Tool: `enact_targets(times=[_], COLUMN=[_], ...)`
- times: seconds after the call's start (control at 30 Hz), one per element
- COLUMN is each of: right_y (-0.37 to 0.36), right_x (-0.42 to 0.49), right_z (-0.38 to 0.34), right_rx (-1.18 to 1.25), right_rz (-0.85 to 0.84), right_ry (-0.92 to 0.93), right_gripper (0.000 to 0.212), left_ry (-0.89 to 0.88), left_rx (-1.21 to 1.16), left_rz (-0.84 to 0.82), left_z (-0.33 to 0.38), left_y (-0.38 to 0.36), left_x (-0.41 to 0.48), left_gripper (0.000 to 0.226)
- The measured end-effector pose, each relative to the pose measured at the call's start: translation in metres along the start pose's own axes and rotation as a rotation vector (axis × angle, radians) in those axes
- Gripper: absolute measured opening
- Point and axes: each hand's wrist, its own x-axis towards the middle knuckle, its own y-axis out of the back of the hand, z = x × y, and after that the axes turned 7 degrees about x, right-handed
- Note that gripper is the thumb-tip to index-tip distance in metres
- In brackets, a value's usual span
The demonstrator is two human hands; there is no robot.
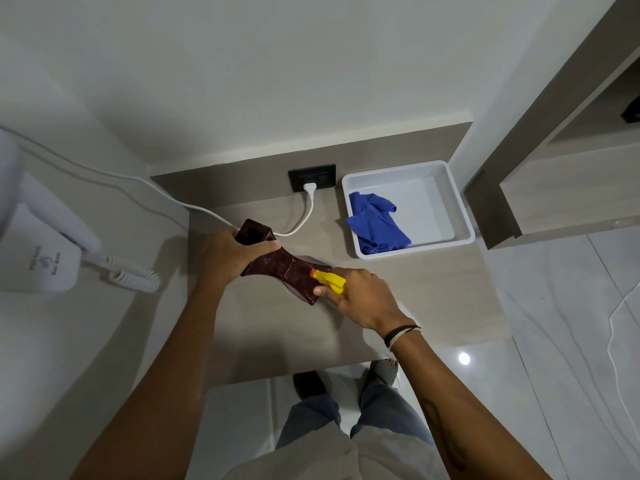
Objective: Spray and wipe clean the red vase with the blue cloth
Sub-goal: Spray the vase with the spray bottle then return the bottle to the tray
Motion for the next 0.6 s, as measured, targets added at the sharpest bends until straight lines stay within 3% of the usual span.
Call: enact_targets(times=[0.33,0.5,0.6], right_y=[0.011,0.076,0.128], right_x=[-0.008,-0.008,0.008], right_z=[0.022,0.047,0.063], right_rx=[0.077,0.270,0.310], right_rz=[-0.018,0.188,0.359], right_ry=[-0.010,-0.089,-0.112], right_gripper=[0.050,0.057,0.053], left_ry=[-0.019,-0.182,-0.287], left_rx=[0.065,0.177,0.238], left_rz=[-0.011,0.019,0.026], left_z=[0.009,0.013,0.022], left_y=[-0.003,-0.011,-0.014], left_x=[-0.001,-0.001,-0.005], left_gripper=[0.075,0.080,0.105])
